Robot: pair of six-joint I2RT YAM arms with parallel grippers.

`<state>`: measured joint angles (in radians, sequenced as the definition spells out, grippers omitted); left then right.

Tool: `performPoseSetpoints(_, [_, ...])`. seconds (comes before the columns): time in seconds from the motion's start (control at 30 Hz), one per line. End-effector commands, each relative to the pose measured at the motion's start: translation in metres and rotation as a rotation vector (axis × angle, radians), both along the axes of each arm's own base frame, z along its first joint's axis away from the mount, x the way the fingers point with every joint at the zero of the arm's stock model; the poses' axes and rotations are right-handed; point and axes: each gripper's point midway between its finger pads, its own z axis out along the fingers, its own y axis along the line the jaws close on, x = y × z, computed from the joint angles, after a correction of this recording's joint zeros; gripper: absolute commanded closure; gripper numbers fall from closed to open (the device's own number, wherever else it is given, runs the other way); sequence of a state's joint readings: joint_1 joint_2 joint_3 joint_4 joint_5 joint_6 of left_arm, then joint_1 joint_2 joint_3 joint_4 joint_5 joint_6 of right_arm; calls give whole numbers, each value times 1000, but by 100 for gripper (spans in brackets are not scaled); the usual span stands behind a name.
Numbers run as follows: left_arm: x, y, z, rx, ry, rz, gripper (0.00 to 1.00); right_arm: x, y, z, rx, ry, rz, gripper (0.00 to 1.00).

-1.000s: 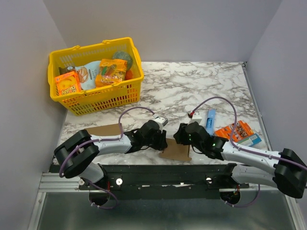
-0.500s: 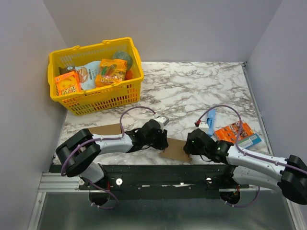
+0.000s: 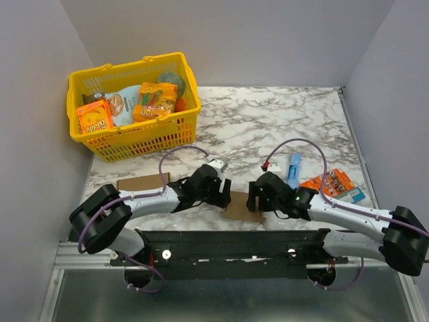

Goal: Fold the paper box

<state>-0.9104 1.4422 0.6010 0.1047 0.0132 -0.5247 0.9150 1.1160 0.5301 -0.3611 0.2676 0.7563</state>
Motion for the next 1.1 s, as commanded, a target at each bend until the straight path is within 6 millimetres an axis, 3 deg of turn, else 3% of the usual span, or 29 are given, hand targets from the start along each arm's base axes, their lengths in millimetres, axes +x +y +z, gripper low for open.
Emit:
performPoseSetpoints(0.0, [30,23,30,-3,-81,89,11,7,11,39,-33,-64,147,12])
performPoseSetpoints(0.03, [36,22,48,-35,-114,95,6,10,15,45,-37,-79,182,11])
performPoseSetpoints(0.13, [47,36,69,-59,-142,120,1,13,35,65,-47,-123,362,8])
performPoseSetpoints(0.23, [47,55,69,-36,-118,139,1,15,50,68,-92,-139,533,7])
performPoseSetpoints(0.27, [44,59,66,-27,-104,141,1,16,53,60,-117,-117,576,7])
performPoseSetpoints(0.5, [17,52,54,-154,-70,73,5,16,64,42,-237,-121,876,7])
performPoseSetpoints(0.67, [9,58,40,-153,-40,96,6,26,60,29,-303,-198,937,6])
performPoseSetpoints(0.8, [8,58,37,-150,-30,90,6,21,69,21,-278,-222,1036,4])
performPoseSetpoints(1.07, [9,55,33,-145,-26,78,5,15,75,9,-260,-190,1074,0])
